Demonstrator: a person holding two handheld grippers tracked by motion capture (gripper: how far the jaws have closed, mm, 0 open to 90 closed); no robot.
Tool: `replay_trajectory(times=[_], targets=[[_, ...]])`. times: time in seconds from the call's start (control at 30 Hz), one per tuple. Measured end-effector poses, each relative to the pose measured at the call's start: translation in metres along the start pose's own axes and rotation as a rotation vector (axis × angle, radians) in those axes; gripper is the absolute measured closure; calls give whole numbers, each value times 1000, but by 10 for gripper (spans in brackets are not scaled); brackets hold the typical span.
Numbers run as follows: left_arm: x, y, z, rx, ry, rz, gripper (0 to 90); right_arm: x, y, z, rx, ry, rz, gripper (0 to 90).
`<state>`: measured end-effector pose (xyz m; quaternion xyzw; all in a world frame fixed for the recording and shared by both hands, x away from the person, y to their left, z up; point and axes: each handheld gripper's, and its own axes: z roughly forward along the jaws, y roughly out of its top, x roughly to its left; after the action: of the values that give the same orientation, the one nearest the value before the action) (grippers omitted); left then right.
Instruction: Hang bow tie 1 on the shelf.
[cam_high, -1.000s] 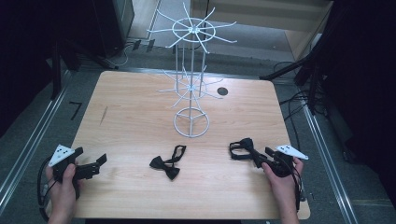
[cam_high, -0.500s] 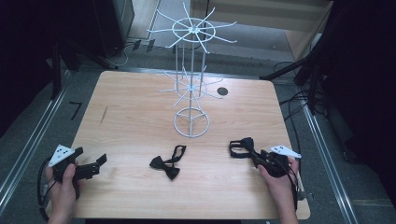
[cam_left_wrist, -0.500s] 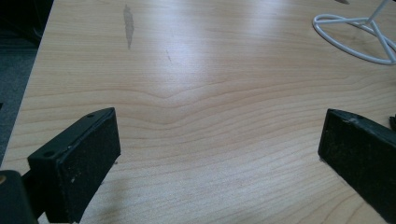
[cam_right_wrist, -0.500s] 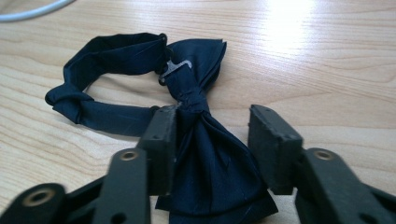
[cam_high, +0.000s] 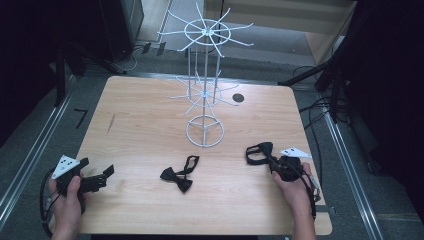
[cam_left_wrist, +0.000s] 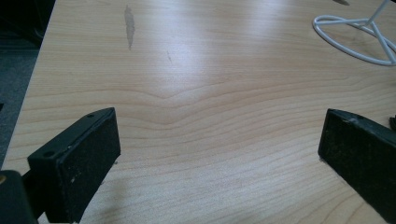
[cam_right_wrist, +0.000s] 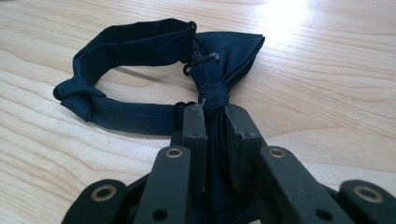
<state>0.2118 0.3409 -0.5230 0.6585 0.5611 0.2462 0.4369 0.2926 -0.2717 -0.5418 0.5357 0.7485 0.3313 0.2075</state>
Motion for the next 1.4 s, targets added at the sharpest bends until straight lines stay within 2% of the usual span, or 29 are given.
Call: replay_trajectory(times=[0.1,0.13,0.17,0.2,0.23,0.37,0.5,0.6,0.77,0.87,1.13,1.2,1.4], targets=[[0,0,0,-3,2,-2,0,-5,3,0,20,40,5,818],[0,0,0,-3,2,-2,0,-5,3,0,20,40,5,818],[0,0,-1,-2,2,-1,0,-11,8,1,55,73,5,820],[0,0,0,-1,1,-2,0,-11,8,1,55,73,5,820],[0,0,0,-2,0,0,0,-15,13,3,79,112,5,821],[0,0,0,2,4,4,0,-19,14,4,75,146,-10,822],[0,0,0,1,2,2,0,-24,4,5,-5,193,12,824],[0,0,0,2,2,4,0,-24,3,1,-29,147,0,826],[0,0,0,1,2,3,0,-17,10,-12,-162,152,19,827],[0,0,0,1,2,3,0,-8,16,-18,-209,158,13,826],[0,0,0,1,0,3,0,8,24,-23,-281,171,-16,826],[0,0,0,0,-1,3,0,13,26,-26,-308,188,-18,826],[0,0,0,0,-1,2,0,27,33,-33,-338,183,-57,826]])
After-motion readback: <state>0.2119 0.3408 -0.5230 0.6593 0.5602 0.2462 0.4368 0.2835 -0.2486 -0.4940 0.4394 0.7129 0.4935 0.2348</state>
